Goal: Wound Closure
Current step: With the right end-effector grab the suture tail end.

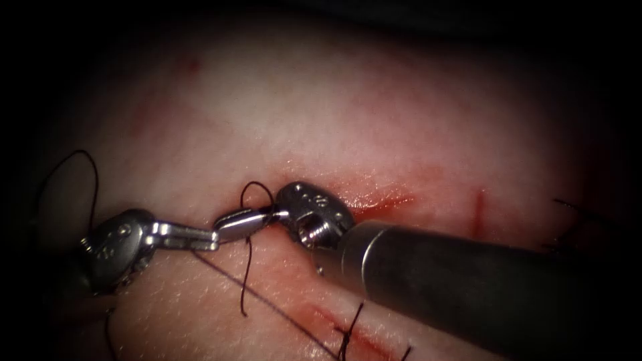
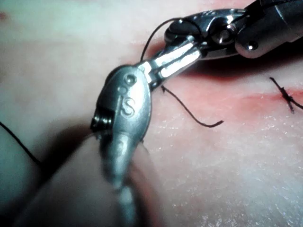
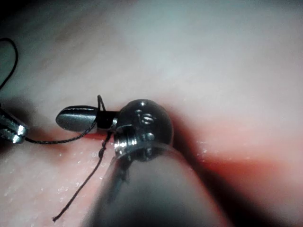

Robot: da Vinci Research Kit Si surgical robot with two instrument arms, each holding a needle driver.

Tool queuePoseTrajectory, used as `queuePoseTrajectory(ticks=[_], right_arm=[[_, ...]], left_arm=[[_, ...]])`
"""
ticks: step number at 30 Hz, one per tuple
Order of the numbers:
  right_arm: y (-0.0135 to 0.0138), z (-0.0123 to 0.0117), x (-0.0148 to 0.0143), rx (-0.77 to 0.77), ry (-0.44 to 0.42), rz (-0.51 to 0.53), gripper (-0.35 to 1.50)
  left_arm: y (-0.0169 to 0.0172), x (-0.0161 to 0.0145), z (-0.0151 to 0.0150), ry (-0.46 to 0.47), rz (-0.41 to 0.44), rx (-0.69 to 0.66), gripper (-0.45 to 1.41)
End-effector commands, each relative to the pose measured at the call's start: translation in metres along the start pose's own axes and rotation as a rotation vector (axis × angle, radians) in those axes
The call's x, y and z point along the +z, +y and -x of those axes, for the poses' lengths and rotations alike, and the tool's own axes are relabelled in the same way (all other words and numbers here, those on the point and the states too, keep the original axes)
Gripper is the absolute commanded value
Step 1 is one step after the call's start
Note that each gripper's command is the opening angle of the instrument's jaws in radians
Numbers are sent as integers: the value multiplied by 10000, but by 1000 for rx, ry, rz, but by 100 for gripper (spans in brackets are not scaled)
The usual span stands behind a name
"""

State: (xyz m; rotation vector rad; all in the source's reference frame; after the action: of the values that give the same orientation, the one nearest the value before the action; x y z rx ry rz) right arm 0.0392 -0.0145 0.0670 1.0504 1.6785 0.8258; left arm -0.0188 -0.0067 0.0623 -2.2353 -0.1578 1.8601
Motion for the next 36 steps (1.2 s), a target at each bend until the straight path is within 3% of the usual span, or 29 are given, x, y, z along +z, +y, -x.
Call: queuePoseTrajectory(ticks=[1,8,25,36], right_arm=[[12,-5,16,24,33,10,-35],[8,-18,19,142,94,37,-35],[-3,-14,10,504,187,49,-35],[-19,-8,14,546,129,31,-35]], left_arm=[[0,2,7,-4,6,12,-45],[-7,-8,23,-4,15,2,-45],[-39,-26,87,-7,14,-30,-45],[-53,-31,88,-10,13,-37,-45]])
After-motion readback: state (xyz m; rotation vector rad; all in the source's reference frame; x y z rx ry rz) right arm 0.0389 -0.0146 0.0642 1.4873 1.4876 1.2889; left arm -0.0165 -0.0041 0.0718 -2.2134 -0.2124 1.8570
